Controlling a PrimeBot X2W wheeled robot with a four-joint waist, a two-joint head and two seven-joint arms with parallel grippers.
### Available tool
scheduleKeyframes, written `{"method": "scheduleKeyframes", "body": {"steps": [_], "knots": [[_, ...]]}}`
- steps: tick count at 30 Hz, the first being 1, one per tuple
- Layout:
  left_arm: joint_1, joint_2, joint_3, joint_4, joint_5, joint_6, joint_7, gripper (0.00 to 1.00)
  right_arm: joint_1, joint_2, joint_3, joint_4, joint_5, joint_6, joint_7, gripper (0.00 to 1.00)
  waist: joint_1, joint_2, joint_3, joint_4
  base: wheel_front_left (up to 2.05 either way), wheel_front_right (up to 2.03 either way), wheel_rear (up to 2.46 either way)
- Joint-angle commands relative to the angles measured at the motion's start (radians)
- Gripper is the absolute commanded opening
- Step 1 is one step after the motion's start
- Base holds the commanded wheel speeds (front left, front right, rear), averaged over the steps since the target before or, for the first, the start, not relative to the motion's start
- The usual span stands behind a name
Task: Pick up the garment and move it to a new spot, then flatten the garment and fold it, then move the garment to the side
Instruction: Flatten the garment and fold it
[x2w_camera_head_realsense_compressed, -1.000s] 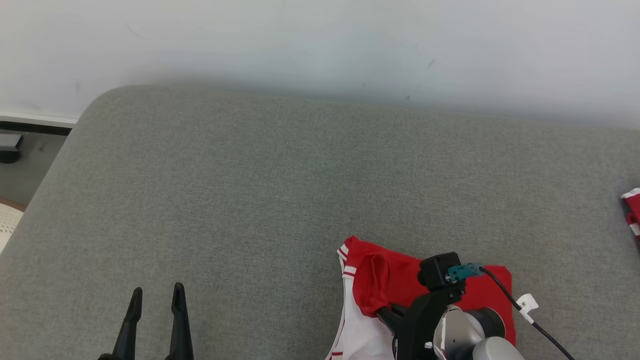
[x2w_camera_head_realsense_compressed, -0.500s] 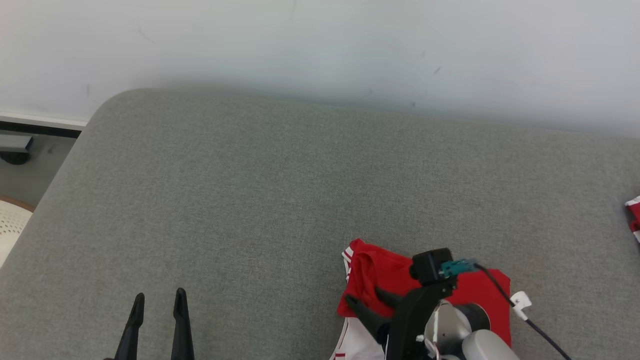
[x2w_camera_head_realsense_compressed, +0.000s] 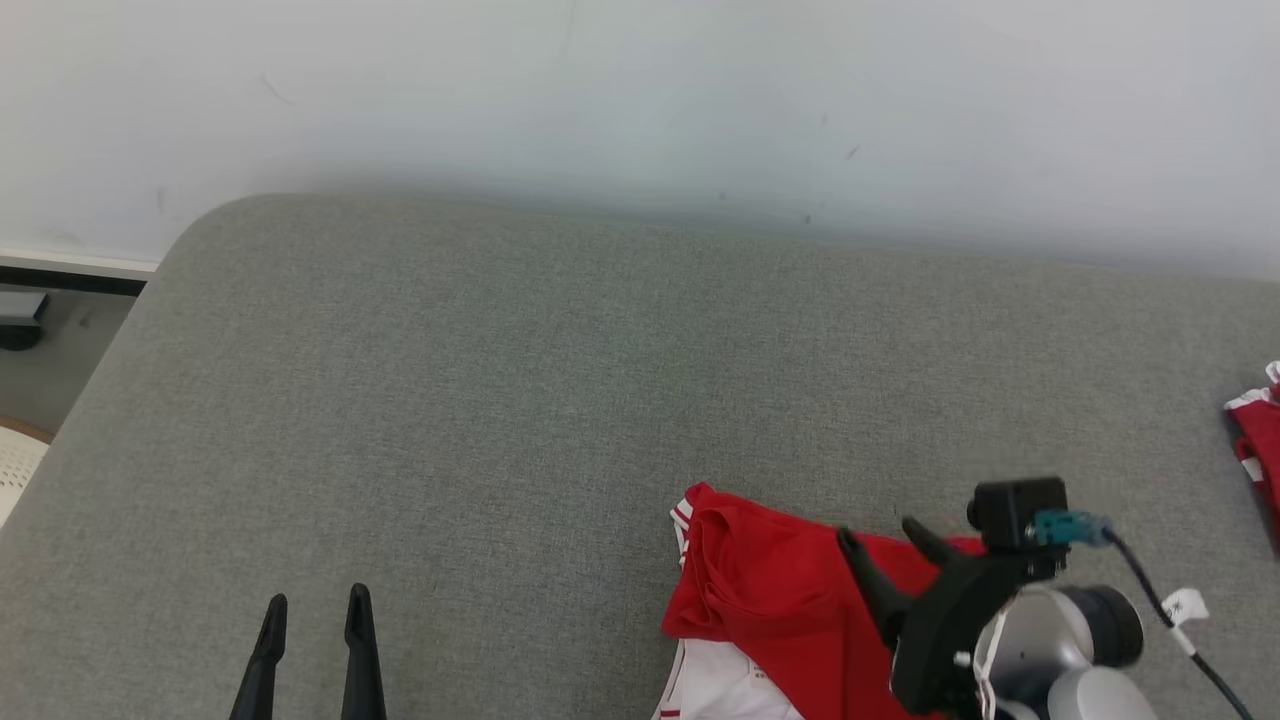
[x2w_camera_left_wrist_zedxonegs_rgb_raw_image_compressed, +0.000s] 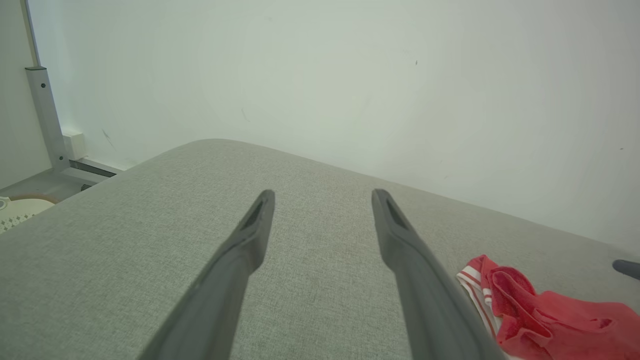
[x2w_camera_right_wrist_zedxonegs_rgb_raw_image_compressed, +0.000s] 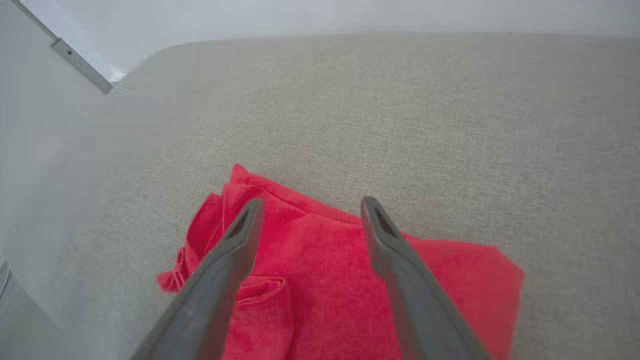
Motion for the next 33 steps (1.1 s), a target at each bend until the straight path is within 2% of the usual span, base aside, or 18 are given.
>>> {"method": "scheduleKeyframes", "body": {"steps": [1,4,5,6,7,8,9,10,14,25,29,33], "knots": [[0.002,-0.001,0.000,-0.003,-0.009,0.001,-0.003,1.00,0.033,-0.005,-0.007,-0.006,-0.048,-0.002,0.015,1.00,0.0000,0.0000,0.003,-0.001,0.00,0.00,0.00],[-0.012,-0.001,-0.007,0.001,-0.013,0.002,-0.003,1.00,0.079,-0.005,-0.016,-0.004,-0.102,-0.003,0.032,0.99,0.0000,0.0000,0.010,0.000,0.00,0.00,0.00],[-0.015,-0.001,-0.009,0.003,-0.015,0.003,-0.003,1.00,0.086,-0.005,-0.015,-0.002,-0.113,-0.002,0.032,0.83,0.0000,0.0000,0.013,0.000,0.00,0.00,0.00],[-0.020,-0.001,-0.011,0.005,-0.017,0.003,-0.003,1.00,0.095,-0.004,-0.008,0.000,-0.120,-0.002,0.031,0.58,0.0000,0.0000,0.016,0.001,0.00,0.00,0.00],[-0.025,-0.001,-0.012,0.007,-0.017,0.003,-0.003,1.00,0.100,-0.003,0.001,0.006,-0.129,-0.002,0.029,0.39,0.0000,0.0000,0.018,0.001,0.00,0.00,0.00],[-0.031,-0.001,-0.013,0.009,-0.018,0.003,-0.003,1.00,0.100,-0.002,0.018,0.012,-0.138,-0.002,0.026,0.30,0.0000,0.0000,0.021,0.002,0.00,0.00,0.00],[-0.035,-0.001,-0.014,0.012,-0.019,0.003,-0.003,1.00,0.099,-0.002,0.038,0.021,-0.140,-0.003,0.026,0.13,0.0000,0.0000,0.023,0.003,0.00,0.00,0.00],[-0.038,-0.001,-0.014,0.014,-0.020,0.002,-0.003,1.00,0.098,-0.001,0.059,0.028,-0.142,-0.002,0.027,0.00,0.0000,0.0000,0.025,0.004,0.00,0.00,0.00],[-0.047,-0.001,-0.011,0.025,-0.022,-0.001,-0.003,1.00,0.076,-0.004,0.162,0.075,-0.150,-0.003,0.020,0.00,0.0000,0.0000,0.027,0.011,0.00,0.00,0.00],[-0.030,-0.001,0.003,0.024,-0.025,-0.009,-0.003,1.00,0.034,-0.019,0.486,0.137,-0.013,-0.002,0.043,0.00,0.0000,0.0000,0.018,0.023,0.00,0.00,0.00],[-0.024,-0.001,0.007,0.020,-0.026,-0.014,-0.003,1.00,0.014,-0.017,0.527,0.137,0.039,-0.002,0.004,0.00,0.0000,0.0000,0.016,0.023,0.00,0.00,0.00],[-0.013,-0.001,0.014,0.017,-0.021,-0.017,-0.003,1.00,-0.011,-0.008,0.500,0.118,0.085,-0.003,-0.033,0.00,0.0000,0.0000,0.012,0.020,0.00,0.00,0.00]]}}
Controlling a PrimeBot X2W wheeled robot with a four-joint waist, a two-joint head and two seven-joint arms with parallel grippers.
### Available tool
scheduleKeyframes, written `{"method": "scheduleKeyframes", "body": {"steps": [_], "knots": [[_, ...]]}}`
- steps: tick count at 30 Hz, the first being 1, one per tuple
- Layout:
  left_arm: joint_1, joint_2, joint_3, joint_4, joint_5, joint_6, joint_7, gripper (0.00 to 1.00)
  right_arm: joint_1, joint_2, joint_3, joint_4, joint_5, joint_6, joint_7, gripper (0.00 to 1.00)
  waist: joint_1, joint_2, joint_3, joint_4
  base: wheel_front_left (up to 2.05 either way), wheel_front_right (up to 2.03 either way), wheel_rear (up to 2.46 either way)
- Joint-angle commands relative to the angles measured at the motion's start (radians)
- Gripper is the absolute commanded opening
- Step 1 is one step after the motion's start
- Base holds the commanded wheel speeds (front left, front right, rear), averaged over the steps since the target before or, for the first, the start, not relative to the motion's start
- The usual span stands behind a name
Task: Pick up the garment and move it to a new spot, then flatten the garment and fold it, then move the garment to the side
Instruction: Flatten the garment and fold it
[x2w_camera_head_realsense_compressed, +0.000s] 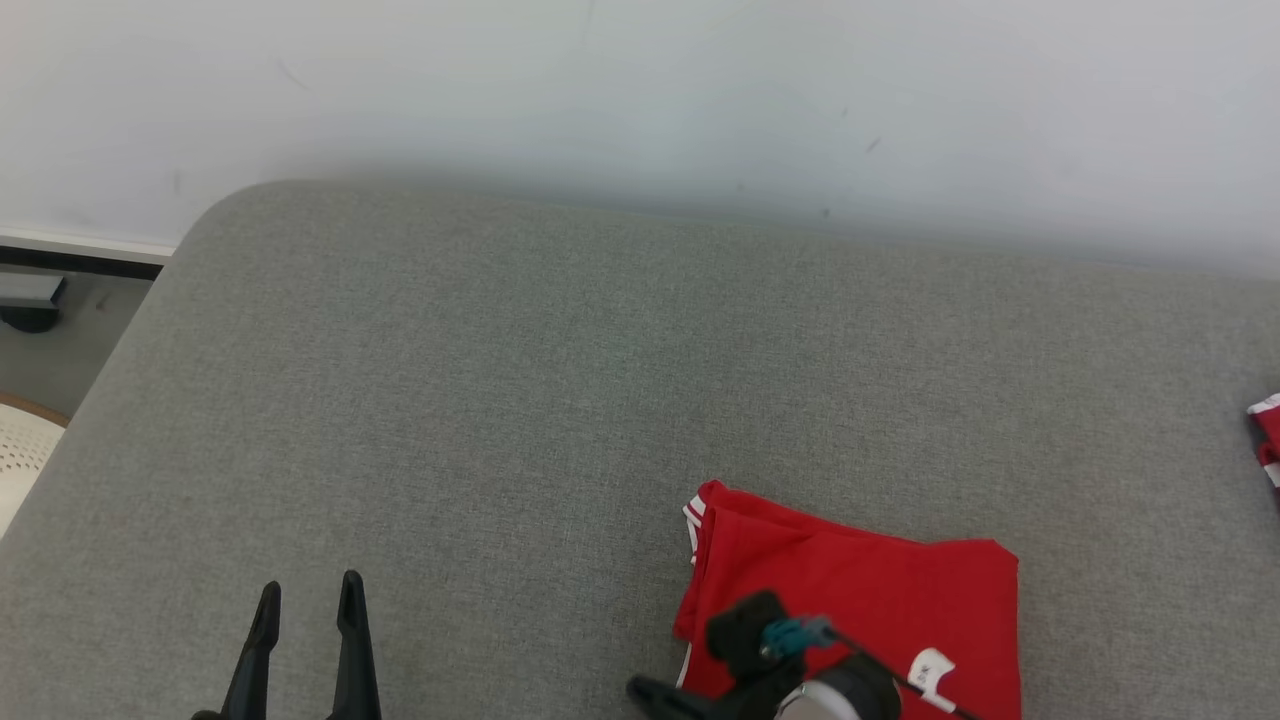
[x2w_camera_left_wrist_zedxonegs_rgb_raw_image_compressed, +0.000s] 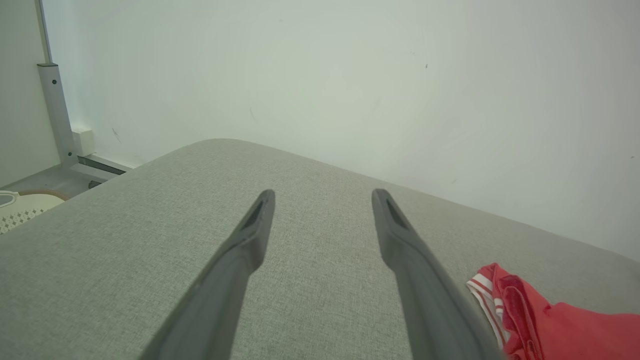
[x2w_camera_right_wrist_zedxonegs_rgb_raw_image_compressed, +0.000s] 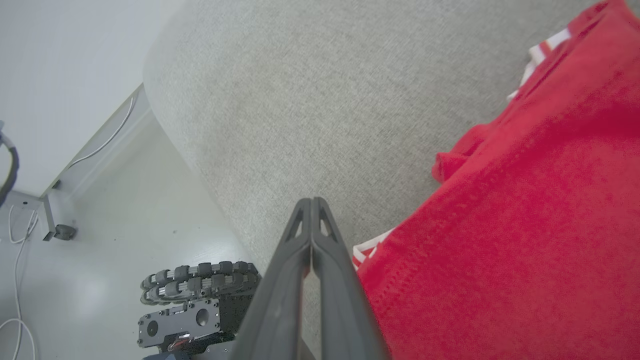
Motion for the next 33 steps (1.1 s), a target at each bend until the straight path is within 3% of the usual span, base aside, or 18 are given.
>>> {"method": "scheduleKeyframes", "body": {"steps": [1,4,5,6,7,15,20,25,33], "knots": [[0.016,-0.001,0.004,-0.002,-0.003,-0.005,-0.003,1.00,-0.011,0.004,-0.010,-0.011,0.013,-0.003,-0.008,0.00,0.0000,0.0000,-0.001,-0.001,0.00,0.00,0.00],[0.021,-0.001,0.006,-0.004,0.002,-0.006,-0.003,1.00,-0.025,0.005,-0.076,-0.057,0.034,-0.003,-0.032,0.00,0.0000,0.0000,-0.006,-0.004,0.00,0.00,0.00],[0.020,-0.001,0.007,-0.004,0.004,-0.005,-0.003,1.00,-0.023,0.006,-0.110,-0.076,0.030,-0.003,-0.043,0.09,0.0000,0.0000,-0.008,-0.005,0.00,0.00,0.00],[0.019,-0.001,0.008,-0.004,0.005,-0.004,-0.003,1.00,-0.014,0.006,-0.155,-0.095,0.019,-0.003,-0.053,0.71,0.0000,0.0000,-0.011,-0.006,0.00,0.00,0.00],[0.020,-0.001,0.009,-0.003,0.005,-0.003,-0.003,1.00,0.001,0.006,-0.201,-0.117,0.004,-0.002,-0.066,1.00,0.0000,0.0000,-0.014,-0.008,0.00,0.00,0.00],[0.031,-0.001,0.011,0.012,0.013,0.006,-0.003,1.00,0.122,0.014,-0.539,-0.253,-0.104,-0.003,-0.186,1.00,0.0000,0.0000,-0.047,-0.051,0.00,0.00,0.00],[0.013,-0.001,0.006,0.021,-0.007,0.009,-0.003,1.00,0.182,0.013,-0.686,-0.257,-0.095,-0.003,-0.345,1.00,0.0000,0.0000,-0.067,-0.078,0.00,0.00,0.00],[0.012,-0.001,0.010,0.037,0.003,0.016,-0.003,1.00,0.202,0.013,-0.767,-0.221,-0.127,-0.002,-0.494,1.00,0.0000,0.0000,-0.082,-0.104,0.00,0.00,0.00],[0.006,0.002,0.001,0.085,0.049,0.009,-0.003,1.00,0.205,0.014,-0.776,-0.131,-0.194,-0.002,-0.578,1.00,0.0000,0.0000,-0.083,-0.128,0.00,0.00,0.00]]}}
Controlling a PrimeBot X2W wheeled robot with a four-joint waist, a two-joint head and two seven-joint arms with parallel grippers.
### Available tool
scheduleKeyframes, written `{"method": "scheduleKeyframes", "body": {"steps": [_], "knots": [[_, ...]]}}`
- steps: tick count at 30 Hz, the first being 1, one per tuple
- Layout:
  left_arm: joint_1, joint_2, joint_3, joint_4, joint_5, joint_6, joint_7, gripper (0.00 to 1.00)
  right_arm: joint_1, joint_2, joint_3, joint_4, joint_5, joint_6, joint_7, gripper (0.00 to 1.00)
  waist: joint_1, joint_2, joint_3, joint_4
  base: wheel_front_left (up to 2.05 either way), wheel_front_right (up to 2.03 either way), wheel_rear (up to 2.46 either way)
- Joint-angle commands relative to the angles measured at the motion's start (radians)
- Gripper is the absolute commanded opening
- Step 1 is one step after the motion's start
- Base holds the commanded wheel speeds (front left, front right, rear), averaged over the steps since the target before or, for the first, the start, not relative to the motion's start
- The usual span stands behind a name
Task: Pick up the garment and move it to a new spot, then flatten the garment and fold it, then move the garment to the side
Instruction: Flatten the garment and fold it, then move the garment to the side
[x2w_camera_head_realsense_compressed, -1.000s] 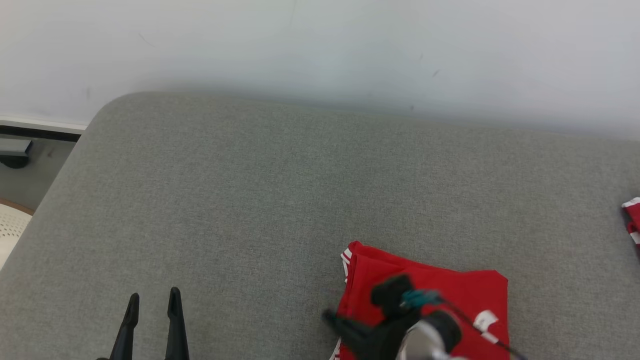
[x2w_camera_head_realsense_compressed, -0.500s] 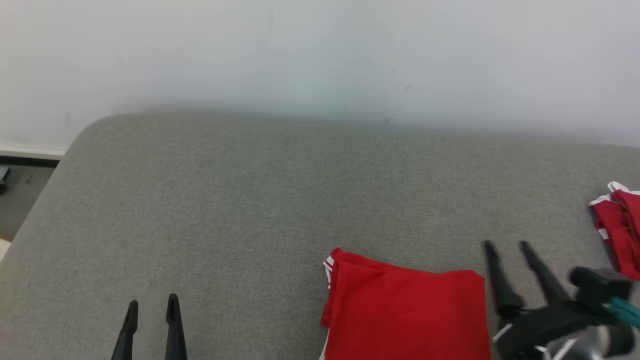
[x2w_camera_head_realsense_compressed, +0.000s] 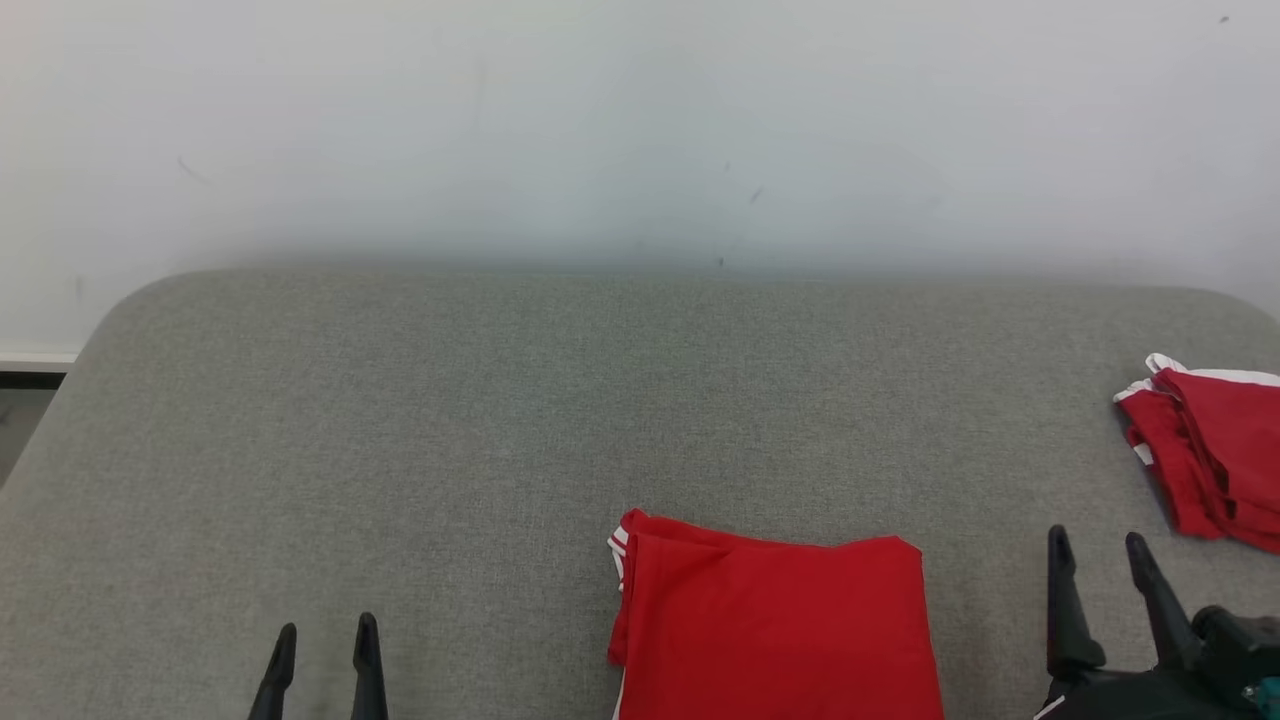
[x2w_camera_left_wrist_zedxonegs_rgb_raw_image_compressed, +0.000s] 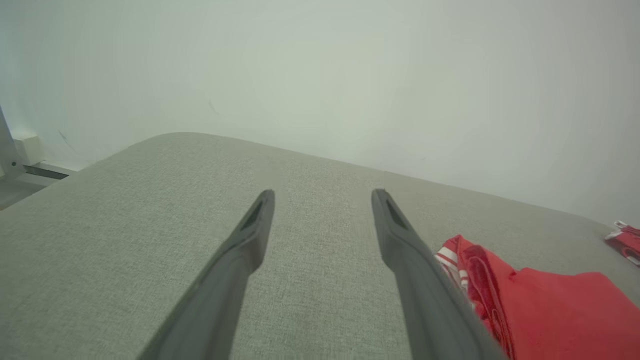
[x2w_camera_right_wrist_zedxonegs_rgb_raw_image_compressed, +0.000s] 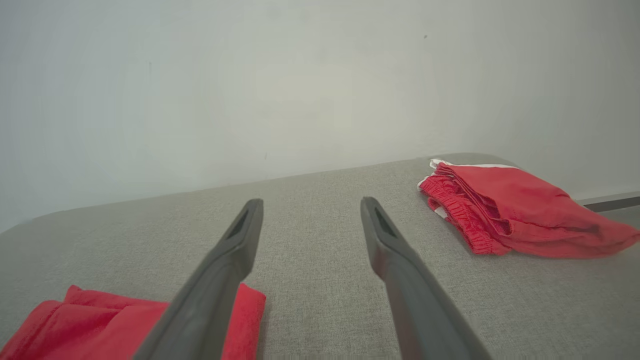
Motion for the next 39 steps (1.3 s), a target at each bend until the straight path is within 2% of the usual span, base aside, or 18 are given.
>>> {"method": "scheduleKeyframes", "body": {"steps": [1,10,31,35,39], "knots": [[-0.007,0.001,-0.003,0.011,0.007,-0.005,-0.003,1.00,0.008,0.001,0.005,0.013,-0.017,-0.003,-0.006,1.00,-0.0001,0.0000,0.001,-0.003,0.00,0.00,0.00],[-0.003,0.004,-0.007,0.068,0.019,-0.025,-0.003,1.00,-0.007,0.001,0.010,0.113,-0.056,-0.003,-0.046,1.00,-0.0001,0.0000,0.007,-0.018,0.00,0.00,0.00],[-0.014,0.000,0.006,0.070,0.027,-0.034,-0.003,1.00,-0.035,0.001,0.027,0.135,-0.062,-0.003,-0.036,1.00,-0.0001,0.0000,0.012,-0.036,0.00,0.00,0.00],[-0.015,0.000,0.009,0.072,0.027,-0.035,-0.003,1.00,-0.038,0.001,0.041,0.131,-0.047,-0.003,0.016,1.00,-0.0001,0.0000,0.013,-0.036,0.00,0.00,0.00],[-0.016,-0.001,0.008,0.076,0.028,-0.033,-0.003,1.00,-0.033,0.001,0.061,0.115,-0.026,-0.003,0.193,1.00,-0.0001,0.0000,0.013,-0.036,0.00,0.00,0.00]]}}
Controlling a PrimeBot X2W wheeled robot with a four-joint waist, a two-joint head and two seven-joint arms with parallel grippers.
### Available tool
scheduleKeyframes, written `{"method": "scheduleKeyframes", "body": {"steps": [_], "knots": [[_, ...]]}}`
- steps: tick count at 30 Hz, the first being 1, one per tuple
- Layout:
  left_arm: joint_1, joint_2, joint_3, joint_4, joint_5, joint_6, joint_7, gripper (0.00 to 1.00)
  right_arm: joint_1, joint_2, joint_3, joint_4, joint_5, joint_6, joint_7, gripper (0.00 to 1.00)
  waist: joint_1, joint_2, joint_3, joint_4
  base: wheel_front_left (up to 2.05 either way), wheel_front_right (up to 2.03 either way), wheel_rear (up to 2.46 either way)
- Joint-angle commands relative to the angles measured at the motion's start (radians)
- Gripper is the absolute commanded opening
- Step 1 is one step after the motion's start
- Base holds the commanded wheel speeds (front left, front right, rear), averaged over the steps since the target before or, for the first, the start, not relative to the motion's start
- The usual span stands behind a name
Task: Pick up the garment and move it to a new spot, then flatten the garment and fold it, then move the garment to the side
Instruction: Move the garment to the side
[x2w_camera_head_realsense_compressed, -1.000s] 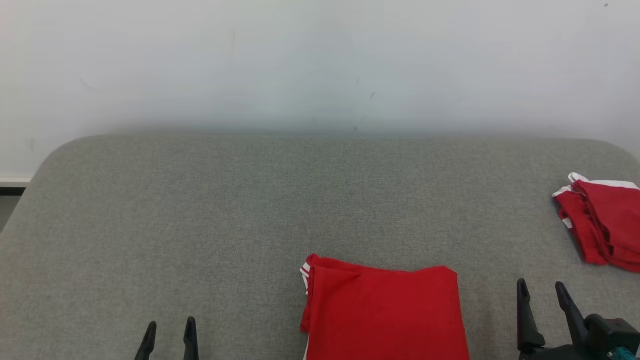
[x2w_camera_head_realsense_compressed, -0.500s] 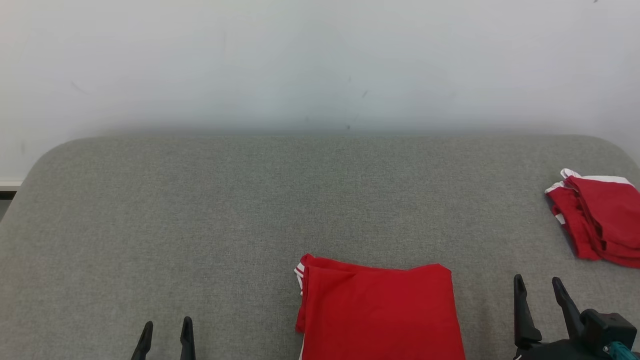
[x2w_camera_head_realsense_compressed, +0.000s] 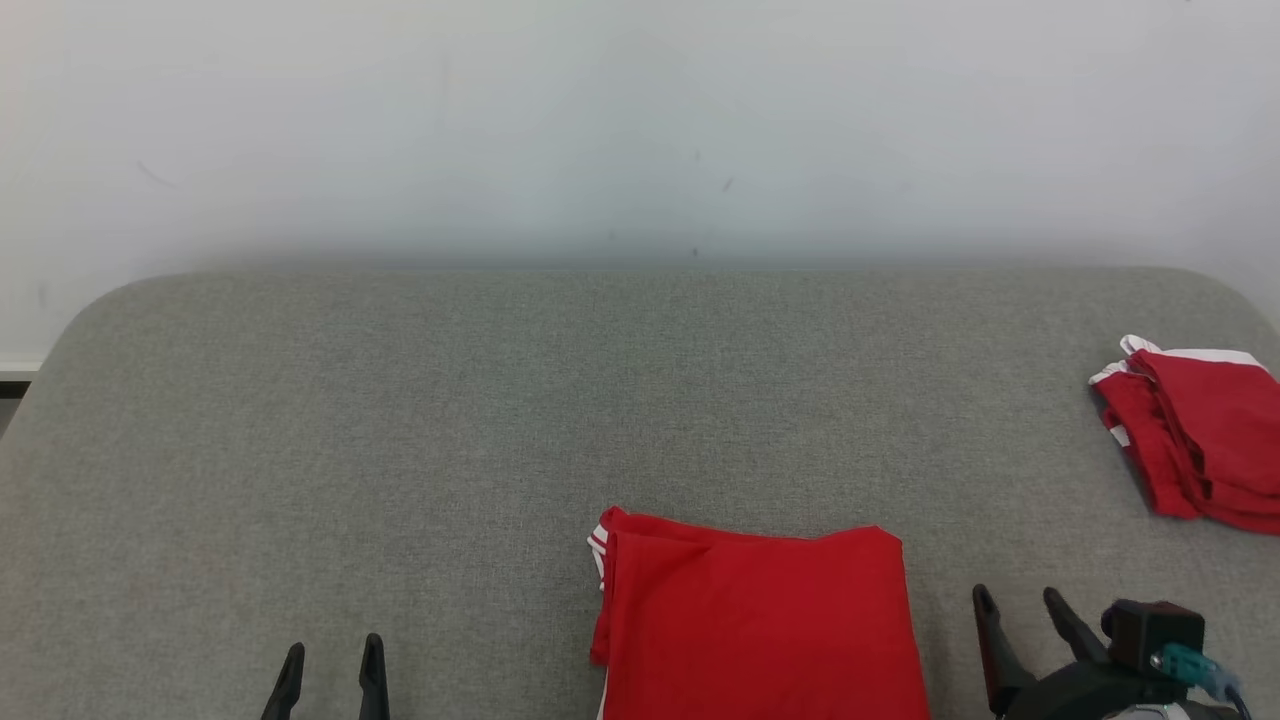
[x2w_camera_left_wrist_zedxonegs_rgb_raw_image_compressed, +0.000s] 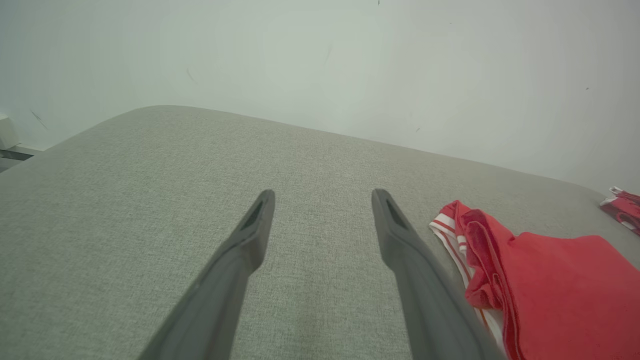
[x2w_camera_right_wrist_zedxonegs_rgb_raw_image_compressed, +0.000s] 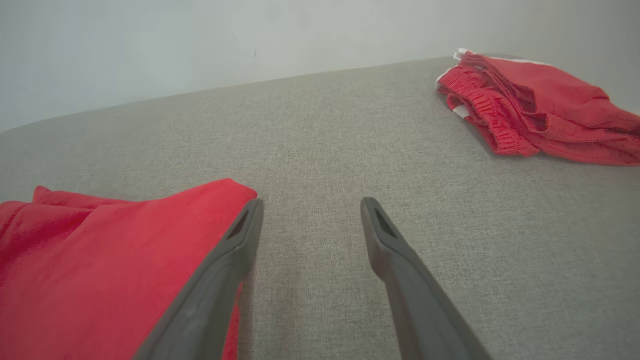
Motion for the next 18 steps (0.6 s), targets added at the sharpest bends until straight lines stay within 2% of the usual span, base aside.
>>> {"method": "scheduleKeyframes", "body": {"steps": [1,8,14,18], "knots": [[-0.015,-0.001,0.000,0.003,0.008,-0.002,-0.003,1.00,-0.005,0.000,0.002,-0.023,0.012,-0.003,0.073,1.00,0.0000,0.0000,-0.001,0.001,0.00,0.00,0.00],[-0.018,-0.001,-0.009,0.000,-0.007,-0.002,-0.003,1.00,0.003,0.000,-0.034,-0.163,0.060,-0.003,0.458,1.00,0.0000,0.0000,0.009,0.016,0.00,0.00,0.00],[-0.029,-0.001,-0.020,-0.005,-0.009,-0.001,-0.003,1.00,-0.018,0.000,-0.013,-0.218,0.037,-0.003,0.624,1.00,0.0000,0.0000,0.023,0.046,0.00,0.00,0.00],[-0.026,-0.001,-0.027,-0.006,-0.010,0.001,-0.003,1.00,-0.023,0.000,0.008,-0.219,0.038,-0.003,0.681,1.00,0.0000,0.0000,0.031,0.063,0.00,0.00,0.00]]}}
